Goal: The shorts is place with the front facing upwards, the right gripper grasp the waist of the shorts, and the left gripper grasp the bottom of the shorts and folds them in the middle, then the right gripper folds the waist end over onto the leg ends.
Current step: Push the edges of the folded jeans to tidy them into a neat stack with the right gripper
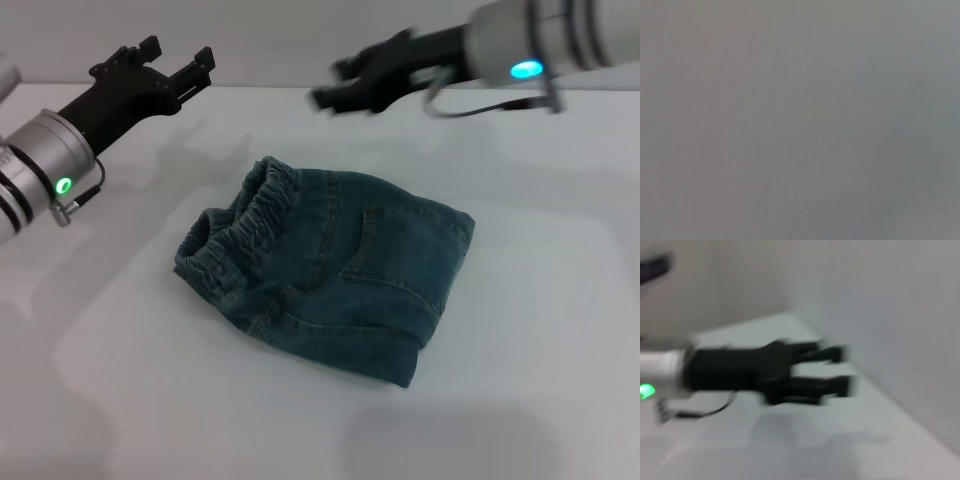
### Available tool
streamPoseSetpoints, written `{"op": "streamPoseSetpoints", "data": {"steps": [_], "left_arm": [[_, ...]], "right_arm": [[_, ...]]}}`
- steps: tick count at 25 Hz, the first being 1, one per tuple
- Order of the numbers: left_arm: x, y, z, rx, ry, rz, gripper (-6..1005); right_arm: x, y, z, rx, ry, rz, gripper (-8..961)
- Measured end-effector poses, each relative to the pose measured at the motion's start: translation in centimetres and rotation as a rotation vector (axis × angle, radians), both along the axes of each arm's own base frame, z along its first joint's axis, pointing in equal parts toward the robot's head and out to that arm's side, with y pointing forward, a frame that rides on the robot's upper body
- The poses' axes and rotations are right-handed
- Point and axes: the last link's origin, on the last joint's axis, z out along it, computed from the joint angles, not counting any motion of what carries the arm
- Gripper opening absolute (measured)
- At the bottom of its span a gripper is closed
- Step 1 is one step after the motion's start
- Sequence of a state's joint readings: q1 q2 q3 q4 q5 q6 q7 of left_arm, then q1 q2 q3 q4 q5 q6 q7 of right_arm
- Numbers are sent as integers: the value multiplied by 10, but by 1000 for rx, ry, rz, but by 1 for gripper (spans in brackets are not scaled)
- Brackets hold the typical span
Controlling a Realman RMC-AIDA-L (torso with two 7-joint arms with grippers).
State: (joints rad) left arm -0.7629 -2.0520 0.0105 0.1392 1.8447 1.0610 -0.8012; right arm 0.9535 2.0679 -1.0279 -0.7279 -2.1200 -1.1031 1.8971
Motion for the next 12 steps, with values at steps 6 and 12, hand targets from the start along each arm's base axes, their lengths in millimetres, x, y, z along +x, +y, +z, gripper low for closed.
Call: {"op": "streamPoseSetpoints", "data": {"steps": [6, 12], "left_arm": [[5, -12, 15, -166, 15, -109, 791], [10, -21, 12, -286, 45, -160, 789]], "right_arm": [[57, -1, 53, 188, 144, -138, 492], [108, -13, 88, 364, 247, -207, 492]]}}
